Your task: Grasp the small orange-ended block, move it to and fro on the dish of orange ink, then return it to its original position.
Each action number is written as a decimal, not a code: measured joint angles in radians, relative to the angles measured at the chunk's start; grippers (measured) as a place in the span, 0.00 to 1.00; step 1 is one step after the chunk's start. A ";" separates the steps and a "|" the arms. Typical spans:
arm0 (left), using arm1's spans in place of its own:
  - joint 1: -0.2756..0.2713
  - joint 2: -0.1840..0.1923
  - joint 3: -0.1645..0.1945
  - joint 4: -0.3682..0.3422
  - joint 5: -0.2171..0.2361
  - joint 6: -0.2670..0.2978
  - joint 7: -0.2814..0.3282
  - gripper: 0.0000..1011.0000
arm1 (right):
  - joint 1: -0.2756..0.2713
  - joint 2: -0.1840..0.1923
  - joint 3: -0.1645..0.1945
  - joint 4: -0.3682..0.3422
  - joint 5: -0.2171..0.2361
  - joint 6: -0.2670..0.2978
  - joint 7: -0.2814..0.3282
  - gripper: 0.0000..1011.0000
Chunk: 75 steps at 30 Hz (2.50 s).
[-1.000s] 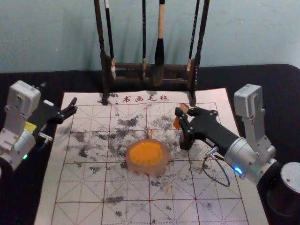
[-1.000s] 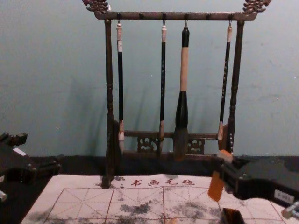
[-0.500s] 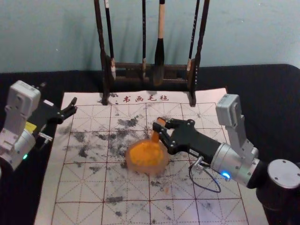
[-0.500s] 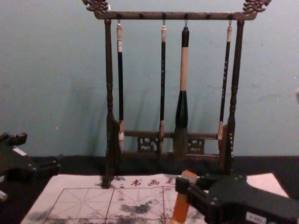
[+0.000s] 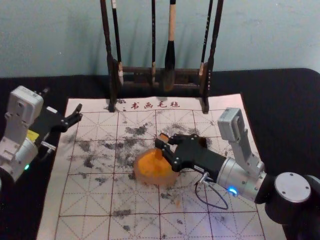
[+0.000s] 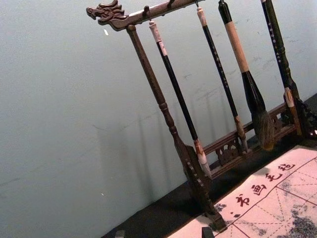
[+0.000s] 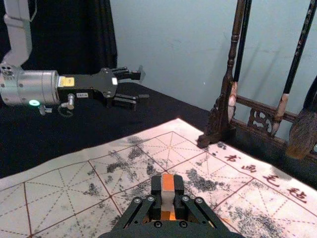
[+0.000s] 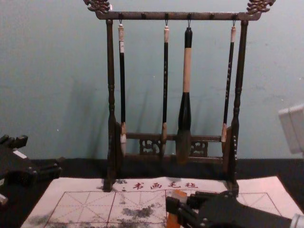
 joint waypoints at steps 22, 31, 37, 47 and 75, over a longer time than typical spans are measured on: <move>0.000 0.000 0.000 0.000 0.000 0.000 0.000 0.99 | 0.036 -0.018 -0.028 0.001 -0.043 0.089 -0.070 0.13; 0.000 0.000 0.000 0.000 0.000 0.000 0.000 0.99 | 0.034 -0.018 -0.034 0.004 -0.054 0.083 -0.072 0.13; 0.000 0.000 0.000 0.000 0.000 0.000 0.000 0.99 | 0.032 -0.022 -0.036 0.012 -0.065 0.074 -0.078 0.13; 0.000 0.000 0.000 0.000 0.000 0.000 0.000 0.99 | 0.032 -0.029 -0.034 0.019 -0.074 0.072 -0.083 0.13; 0.000 0.000 0.000 0.000 0.000 0.000 0.000 0.99 | 0.000 0.001 -0.010 -0.028 -0.053 0.101 -0.079 0.13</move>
